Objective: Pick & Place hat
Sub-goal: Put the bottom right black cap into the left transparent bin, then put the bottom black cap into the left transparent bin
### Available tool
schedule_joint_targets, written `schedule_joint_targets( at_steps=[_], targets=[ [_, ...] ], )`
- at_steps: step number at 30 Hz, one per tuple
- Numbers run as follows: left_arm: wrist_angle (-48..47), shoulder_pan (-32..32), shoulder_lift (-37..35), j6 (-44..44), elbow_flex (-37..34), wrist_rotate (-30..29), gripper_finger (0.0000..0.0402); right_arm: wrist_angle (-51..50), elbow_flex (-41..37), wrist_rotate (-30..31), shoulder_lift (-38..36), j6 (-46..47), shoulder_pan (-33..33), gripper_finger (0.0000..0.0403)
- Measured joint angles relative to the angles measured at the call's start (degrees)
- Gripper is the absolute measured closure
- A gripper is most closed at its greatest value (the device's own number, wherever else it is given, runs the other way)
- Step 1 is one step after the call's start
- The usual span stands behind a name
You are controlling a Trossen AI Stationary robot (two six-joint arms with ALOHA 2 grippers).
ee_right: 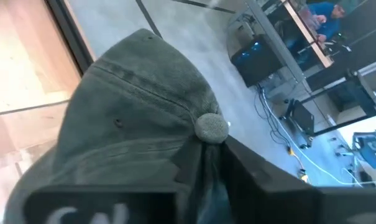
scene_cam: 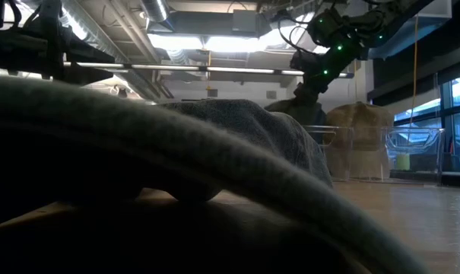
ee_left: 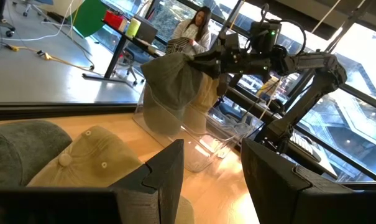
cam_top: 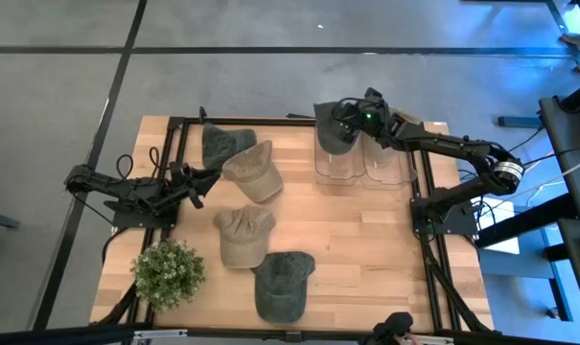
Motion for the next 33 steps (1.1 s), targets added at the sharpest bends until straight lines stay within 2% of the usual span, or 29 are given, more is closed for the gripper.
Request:
schedule_joint_targets(
  at_steps=[5,10,20,24,27,33],
  targets=[
    [0.08,0.0,-0.02,-0.01,0.02,0.0,0.0247,0.61,0.36,2.97,0.0,-0.49,0.06,0.0264],
    [0.13,0.0,-0.02,-0.07,0.02,0.0,0.0247,0.5,3.93,7.68,-0.24,-3.02,0.17,0.0226],
    [0.13,0.01,-0.02,-0.04,0.02,0.0,0.0247,0.38,10.57,6.53,-1.49,-3.44,0.61,0.0214],
    [0.15,0.01,-0.02,-0.21,0.02,0.78,0.0247,-1.96,10.62,6.08,-1.8,0.66,2.4,0.0214],
    [0.19,0.02,-0.02,-2.52,0.02,2.36,0.0247,-6.61,10.62,0.37,-2.66,4.15,5.33,0.0214],
    [3.41,0.02,0.01,-13.53,0.02,6.96,0.0247,-14.68,10.62,-17.43,-3.48,15.34,12.64,0.0214]
  ],
)
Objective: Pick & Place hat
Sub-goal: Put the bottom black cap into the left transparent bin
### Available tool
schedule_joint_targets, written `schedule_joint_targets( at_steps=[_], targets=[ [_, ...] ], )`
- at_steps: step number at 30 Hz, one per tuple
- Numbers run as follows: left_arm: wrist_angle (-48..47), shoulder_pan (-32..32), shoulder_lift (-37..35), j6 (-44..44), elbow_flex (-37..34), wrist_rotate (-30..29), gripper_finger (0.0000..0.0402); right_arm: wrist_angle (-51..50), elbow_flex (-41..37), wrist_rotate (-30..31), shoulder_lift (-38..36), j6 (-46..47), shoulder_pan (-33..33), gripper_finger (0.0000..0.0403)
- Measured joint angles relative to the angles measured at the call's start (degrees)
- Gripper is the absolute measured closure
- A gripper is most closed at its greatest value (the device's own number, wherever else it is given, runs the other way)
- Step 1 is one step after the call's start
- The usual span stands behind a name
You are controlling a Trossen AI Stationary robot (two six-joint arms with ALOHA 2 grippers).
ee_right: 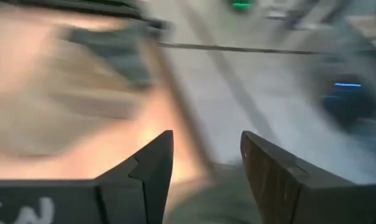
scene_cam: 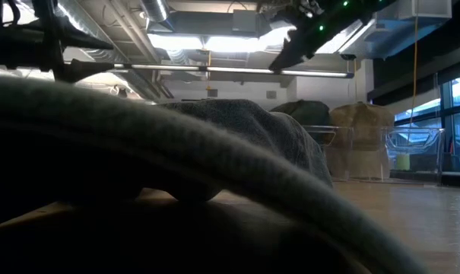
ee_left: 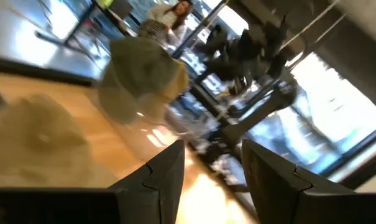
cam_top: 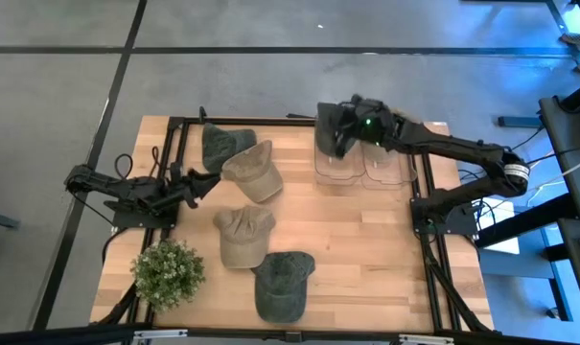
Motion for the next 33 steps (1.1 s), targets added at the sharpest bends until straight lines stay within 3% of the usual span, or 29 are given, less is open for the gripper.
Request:
schedule_joint_targets(
  at_steps=[4,7,11,19,26,33],
  targets=[
    [1.08,0.0,0.0,-3.37,-0.01,0.96,0.0247,-5.77,0.0,-13.47,0.07,5.21,5.48,0.0214],
    [1.09,-0.01,0.11,-0.14,-0.02,2.35,0.0247,-9.33,-0.02,-18.43,0.09,11.26,9.59,0.0214],
    [1.14,-0.02,0.96,6.56,0.0,6.61,0.0247,-12.74,-0.02,-18.68,0.11,19.94,14.02,0.0214],
    [1.75,-0.02,10.2,5.45,2.8,10.2,0.0258,-15.36,-0.02,-13.58,0.11,24.67,20.59,0.0214],
    [1.77,-0.02,26.57,11.64,13.12,16.98,0.0298,-17.99,-0.04,-7.41,0.11,24.14,23.25,0.0214],
    [0.95,-0.86,46.61,23.01,28.22,29.08,0.0361,-25.78,-0.09,-7.18,0.13,24.6,23.31,0.0214]
  ],
)
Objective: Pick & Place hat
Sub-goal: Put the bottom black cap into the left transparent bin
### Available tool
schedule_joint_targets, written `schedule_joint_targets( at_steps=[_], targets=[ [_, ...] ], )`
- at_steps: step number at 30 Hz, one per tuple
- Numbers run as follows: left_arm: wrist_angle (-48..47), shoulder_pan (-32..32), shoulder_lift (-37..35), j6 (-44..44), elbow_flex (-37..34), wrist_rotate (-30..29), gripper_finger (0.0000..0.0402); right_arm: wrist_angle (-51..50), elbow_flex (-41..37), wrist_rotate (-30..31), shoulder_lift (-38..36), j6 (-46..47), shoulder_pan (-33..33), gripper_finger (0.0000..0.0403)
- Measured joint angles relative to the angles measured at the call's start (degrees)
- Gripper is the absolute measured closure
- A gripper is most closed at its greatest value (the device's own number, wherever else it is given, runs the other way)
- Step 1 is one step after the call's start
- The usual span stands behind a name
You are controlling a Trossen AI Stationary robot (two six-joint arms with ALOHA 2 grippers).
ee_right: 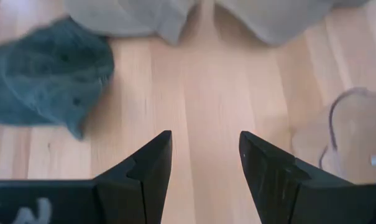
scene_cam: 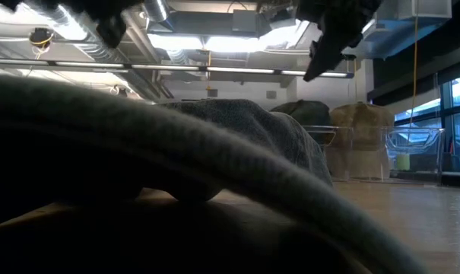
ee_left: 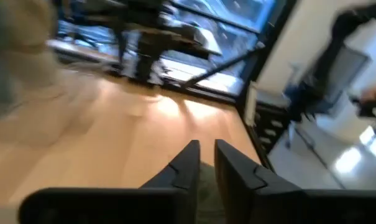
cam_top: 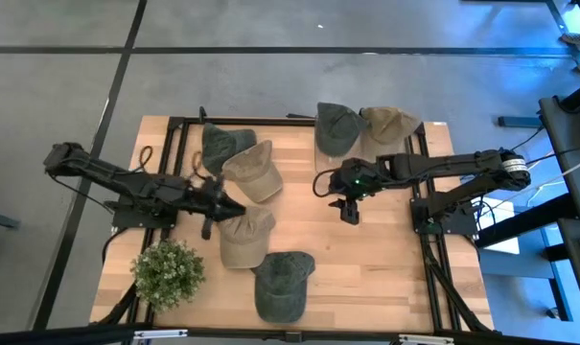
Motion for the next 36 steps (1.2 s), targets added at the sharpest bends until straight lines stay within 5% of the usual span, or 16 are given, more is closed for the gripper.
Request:
schedule_joint_targets(
  at_steps=[5,13,25,36],
  targets=[
    [-2.99,-2.18,12.35,3.16,8.32,3.92,0.0397,-1.35,0.0,0.0,0.0,-0.02,0.0,0.0214],
    [-2.51,-7.08,28.58,-1.44,10.47,2.6,0.0388,-1.78,0.0,0.0,0.0,-0.51,0.0,0.0214],
    [11.71,-8.49,45.87,-8.73,10.5,3.09,0.0306,-1.74,0.0,0.0,0.02,-1.54,-0.02,0.0214],
    [11.14,-8.52,54.69,-8.42,13.71,7.38,0.0238,-1.65,0.0,0.0,0.02,-1.38,-0.02,0.0214]
  ],
)
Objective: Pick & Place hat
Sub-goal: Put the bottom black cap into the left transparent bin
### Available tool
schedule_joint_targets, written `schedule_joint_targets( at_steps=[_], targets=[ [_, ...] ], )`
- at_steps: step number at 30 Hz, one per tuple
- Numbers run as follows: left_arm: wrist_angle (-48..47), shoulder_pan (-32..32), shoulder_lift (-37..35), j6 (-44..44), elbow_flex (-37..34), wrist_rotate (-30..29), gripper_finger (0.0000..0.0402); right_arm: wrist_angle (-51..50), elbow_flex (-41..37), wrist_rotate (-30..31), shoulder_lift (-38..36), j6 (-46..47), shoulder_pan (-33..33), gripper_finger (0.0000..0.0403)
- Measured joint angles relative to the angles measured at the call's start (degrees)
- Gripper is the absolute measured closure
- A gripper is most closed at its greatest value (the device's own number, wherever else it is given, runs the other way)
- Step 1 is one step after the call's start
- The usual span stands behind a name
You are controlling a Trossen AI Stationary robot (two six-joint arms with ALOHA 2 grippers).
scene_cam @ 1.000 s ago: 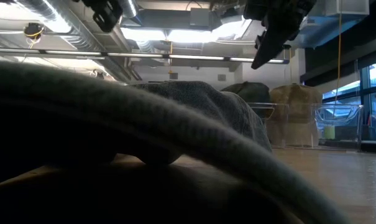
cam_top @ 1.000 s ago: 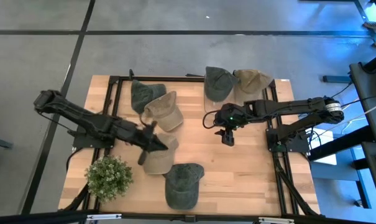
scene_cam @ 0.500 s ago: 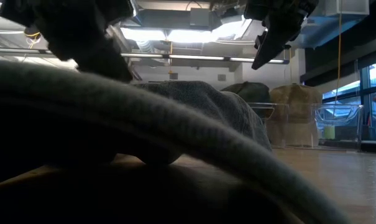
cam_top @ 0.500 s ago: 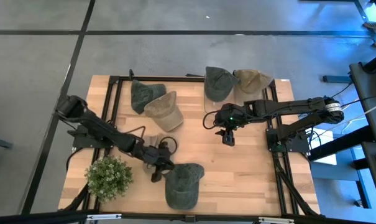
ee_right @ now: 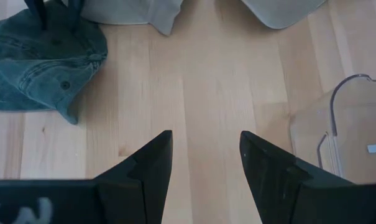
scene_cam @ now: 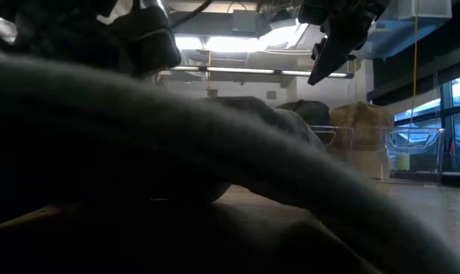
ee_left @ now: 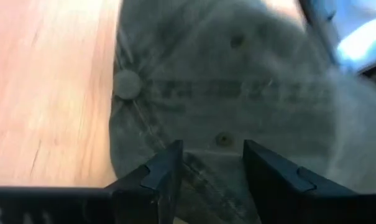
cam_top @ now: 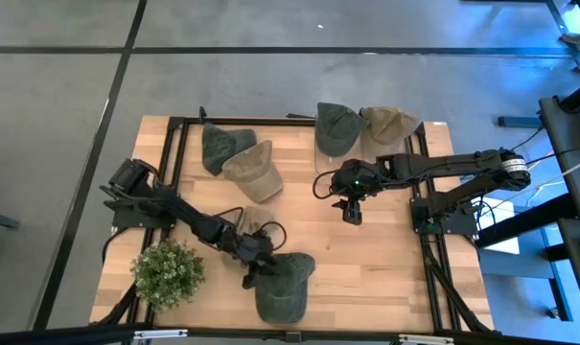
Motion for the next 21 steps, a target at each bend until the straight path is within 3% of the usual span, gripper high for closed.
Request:
schedule_joint_targets(
  at_steps=[11,21],
  targets=[
    [-10.36,0.02,0.05,10.62,4.91,0.22,0.0233,0.0,0.0,-0.02,0.0,1.18,-0.02,0.0214],
    [-27.46,0.38,-9.75,-11.18,5.44,4.36,0.0233,0.08,0.0,-0.02,0.0,-0.89,-0.01,0.0214]
  ],
)
